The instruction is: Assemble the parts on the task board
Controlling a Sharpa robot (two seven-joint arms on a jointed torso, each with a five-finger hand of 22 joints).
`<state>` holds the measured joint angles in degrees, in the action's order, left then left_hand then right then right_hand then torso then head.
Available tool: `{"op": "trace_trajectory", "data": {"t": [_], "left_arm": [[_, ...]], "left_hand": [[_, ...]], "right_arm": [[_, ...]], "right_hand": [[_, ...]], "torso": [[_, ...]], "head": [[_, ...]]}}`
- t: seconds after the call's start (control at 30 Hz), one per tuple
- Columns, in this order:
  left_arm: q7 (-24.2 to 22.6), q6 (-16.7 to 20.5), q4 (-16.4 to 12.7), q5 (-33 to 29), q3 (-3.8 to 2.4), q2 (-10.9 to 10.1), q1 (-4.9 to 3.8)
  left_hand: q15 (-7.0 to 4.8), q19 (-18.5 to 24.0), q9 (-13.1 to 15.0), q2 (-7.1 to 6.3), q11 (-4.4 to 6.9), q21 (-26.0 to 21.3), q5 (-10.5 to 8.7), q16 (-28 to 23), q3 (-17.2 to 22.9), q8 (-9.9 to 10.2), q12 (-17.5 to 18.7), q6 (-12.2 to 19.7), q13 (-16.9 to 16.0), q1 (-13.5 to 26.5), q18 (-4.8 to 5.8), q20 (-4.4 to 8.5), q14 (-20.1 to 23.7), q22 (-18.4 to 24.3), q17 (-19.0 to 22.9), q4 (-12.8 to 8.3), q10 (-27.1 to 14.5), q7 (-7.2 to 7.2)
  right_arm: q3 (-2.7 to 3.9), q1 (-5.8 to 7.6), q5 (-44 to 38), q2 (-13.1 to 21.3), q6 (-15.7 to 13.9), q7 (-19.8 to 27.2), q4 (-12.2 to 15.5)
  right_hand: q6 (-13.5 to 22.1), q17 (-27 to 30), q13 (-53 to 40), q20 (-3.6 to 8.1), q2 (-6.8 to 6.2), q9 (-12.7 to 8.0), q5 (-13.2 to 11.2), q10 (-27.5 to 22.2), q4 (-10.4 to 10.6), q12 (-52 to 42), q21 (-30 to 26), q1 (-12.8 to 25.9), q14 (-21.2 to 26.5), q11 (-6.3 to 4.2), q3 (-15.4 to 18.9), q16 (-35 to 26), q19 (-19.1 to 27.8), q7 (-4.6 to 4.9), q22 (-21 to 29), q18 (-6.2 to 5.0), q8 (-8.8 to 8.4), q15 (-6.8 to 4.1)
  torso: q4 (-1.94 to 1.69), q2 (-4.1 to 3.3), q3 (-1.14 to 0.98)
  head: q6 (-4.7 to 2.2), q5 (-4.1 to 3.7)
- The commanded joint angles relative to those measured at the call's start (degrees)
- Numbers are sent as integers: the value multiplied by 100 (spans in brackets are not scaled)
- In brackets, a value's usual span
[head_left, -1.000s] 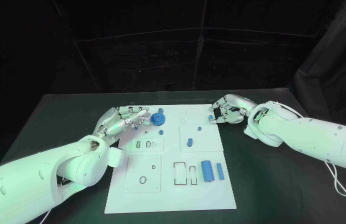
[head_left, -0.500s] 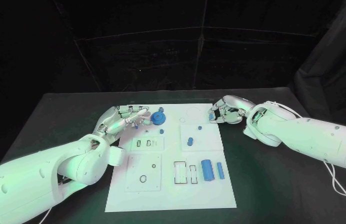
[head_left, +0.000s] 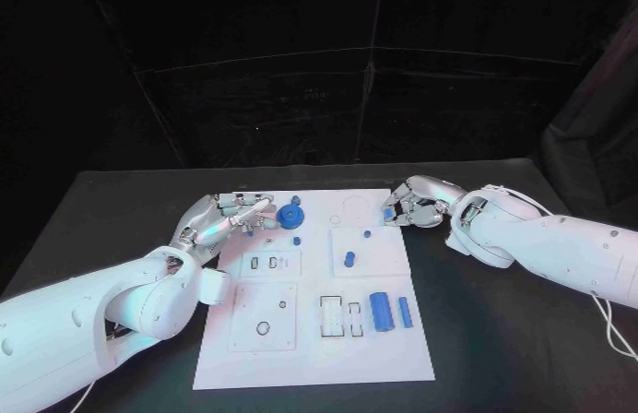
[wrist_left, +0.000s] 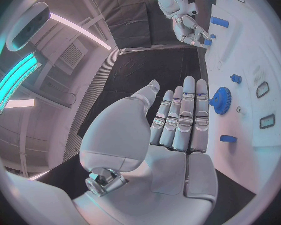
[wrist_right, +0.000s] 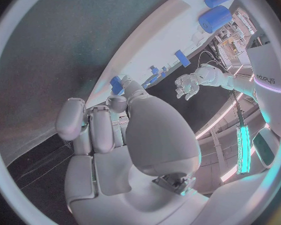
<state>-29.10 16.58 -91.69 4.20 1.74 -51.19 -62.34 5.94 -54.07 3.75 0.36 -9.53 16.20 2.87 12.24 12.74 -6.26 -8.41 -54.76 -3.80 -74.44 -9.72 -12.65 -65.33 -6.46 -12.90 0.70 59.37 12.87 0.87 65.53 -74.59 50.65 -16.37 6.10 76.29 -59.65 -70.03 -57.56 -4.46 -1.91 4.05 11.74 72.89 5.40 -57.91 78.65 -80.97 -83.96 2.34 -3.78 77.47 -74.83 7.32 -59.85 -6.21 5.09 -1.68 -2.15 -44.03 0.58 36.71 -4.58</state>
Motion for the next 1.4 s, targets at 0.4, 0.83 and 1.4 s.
{"op": "trace_trajectory", "data": {"t": [0.4,0.83,1.4], "left_arm": [[34,-101,14,30,3,14,-3],[40,-106,17,30,6,9,-3],[40,-76,-75,30,6,-73,-9]], "left_hand": [[37,-53,-2,61,4,-26,4,-16,31,28,26,12,8,-9,-73,-4,-3,5,-5,9,-11,7],[37,-53,-2,61,4,-26,4,-16,31,28,26,12,8,-9,-73,-4,-3,5,-5,9,-11,7],[37,-53,-2,61,4,-26,4,-16,31,28,26,12,8,-9,-73,-4,-3,5,-5,9,-11,7]], "right_arm": [[3,0,-105,-65,1,-121,-90],[3,-5,-251,-93,-246,-206,-75],[12,31,-212,52,-905,-876,1025]], "right_hand": [[-108,-40,-24,40,138,-11,-251,49,-69,-39,29,-39,-241,-41,-247,35,-35,-25,-24,48,33,-57],[-220,-70,-26,63,244,-13,-443,46,-217,-13,45,-92,-247,-67,-688,44,-60,-53,-59,55,43,-79],[-254,-102,26,69,157,-19,-634,45,-189,72,67,344,-253,-68,-1305,46,-92,-63,-107,64,22,-84]], "torso": [[-1,-1,-3],[-3,5,0],[-1,113,75]], "head": [[34,-7],[47,-20],[32,30]]}}
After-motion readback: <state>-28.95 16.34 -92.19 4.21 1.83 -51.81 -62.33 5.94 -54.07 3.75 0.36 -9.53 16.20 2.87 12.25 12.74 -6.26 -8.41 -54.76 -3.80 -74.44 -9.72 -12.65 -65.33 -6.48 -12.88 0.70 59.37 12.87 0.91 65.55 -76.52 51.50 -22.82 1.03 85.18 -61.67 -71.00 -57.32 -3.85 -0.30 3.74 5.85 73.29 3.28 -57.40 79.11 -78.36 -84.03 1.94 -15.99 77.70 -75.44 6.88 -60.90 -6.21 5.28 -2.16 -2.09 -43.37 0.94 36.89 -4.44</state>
